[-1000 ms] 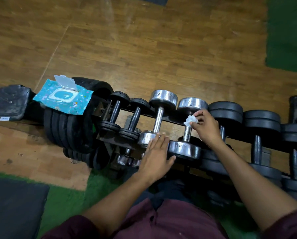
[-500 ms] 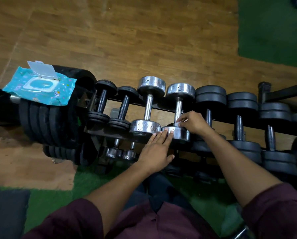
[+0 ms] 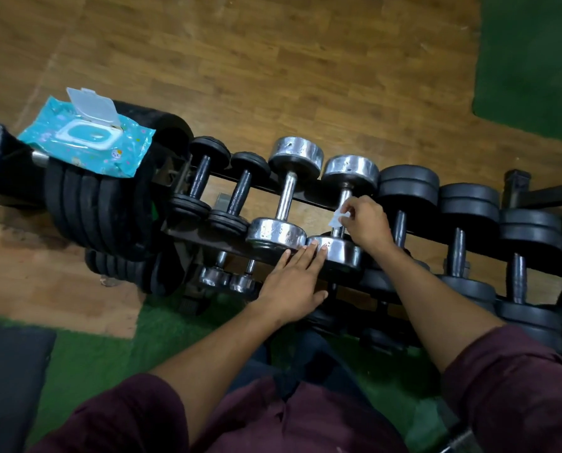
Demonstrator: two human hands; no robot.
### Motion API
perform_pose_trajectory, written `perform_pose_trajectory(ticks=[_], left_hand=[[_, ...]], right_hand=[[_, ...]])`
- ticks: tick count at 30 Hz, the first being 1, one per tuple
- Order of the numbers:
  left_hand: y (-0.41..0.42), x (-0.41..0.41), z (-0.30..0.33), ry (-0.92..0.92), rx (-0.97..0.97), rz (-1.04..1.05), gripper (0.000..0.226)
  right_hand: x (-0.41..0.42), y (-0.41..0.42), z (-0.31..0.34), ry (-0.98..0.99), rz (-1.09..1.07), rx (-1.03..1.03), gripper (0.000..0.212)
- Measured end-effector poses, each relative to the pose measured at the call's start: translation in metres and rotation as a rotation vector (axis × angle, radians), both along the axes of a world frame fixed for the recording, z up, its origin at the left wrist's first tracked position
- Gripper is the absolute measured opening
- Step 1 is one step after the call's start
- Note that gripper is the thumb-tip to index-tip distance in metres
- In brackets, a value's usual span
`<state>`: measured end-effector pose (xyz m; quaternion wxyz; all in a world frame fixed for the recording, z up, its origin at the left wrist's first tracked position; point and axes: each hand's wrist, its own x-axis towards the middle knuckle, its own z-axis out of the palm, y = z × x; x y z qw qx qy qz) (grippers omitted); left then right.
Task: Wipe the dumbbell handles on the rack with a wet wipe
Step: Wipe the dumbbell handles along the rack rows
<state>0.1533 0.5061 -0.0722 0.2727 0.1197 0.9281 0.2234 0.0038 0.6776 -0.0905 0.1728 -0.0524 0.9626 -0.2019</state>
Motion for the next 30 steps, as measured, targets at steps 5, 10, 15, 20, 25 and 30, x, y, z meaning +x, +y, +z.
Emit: perform_pose_trajectory(ticks=[5,10,15,20,25,30], left_hand=[[0.027,-0.007,0.010,-0.074,0.069,0.238,0.087],[0.054,-0.016,0.017,-0.063,0.031,0.451,0.083],[0.072,-0.020,0.020,-0.064,-0.035,0.547,0.077],[0.082,-0.023,0.020,-0.027,-0.123,0.562,0.082],[0.080,-0.030,0.016,0.043,-0.223,0.508,0.081],[0.074,-0.027,0.016,0.093,-0.245,0.463,0.086]], right_hand=[[0.004,0.015,0.002,-0.064,0.162,-0.012,0.007],[-0.007,0.029,-0.001,-0.051,0.103,-0.020,0.006],[-0.004,0.030,-0.009,-0.075,0.213,-0.164,0.010],[-0.013,0.036,-0.009,-0.136,0.466,-0.245,0.011],[-0.025,0.035,-0.013,-0.083,0.395,-0.194,0.014],[-0.023,0.027,-0.008,-0.028,0.369,-0.060,0.021]])
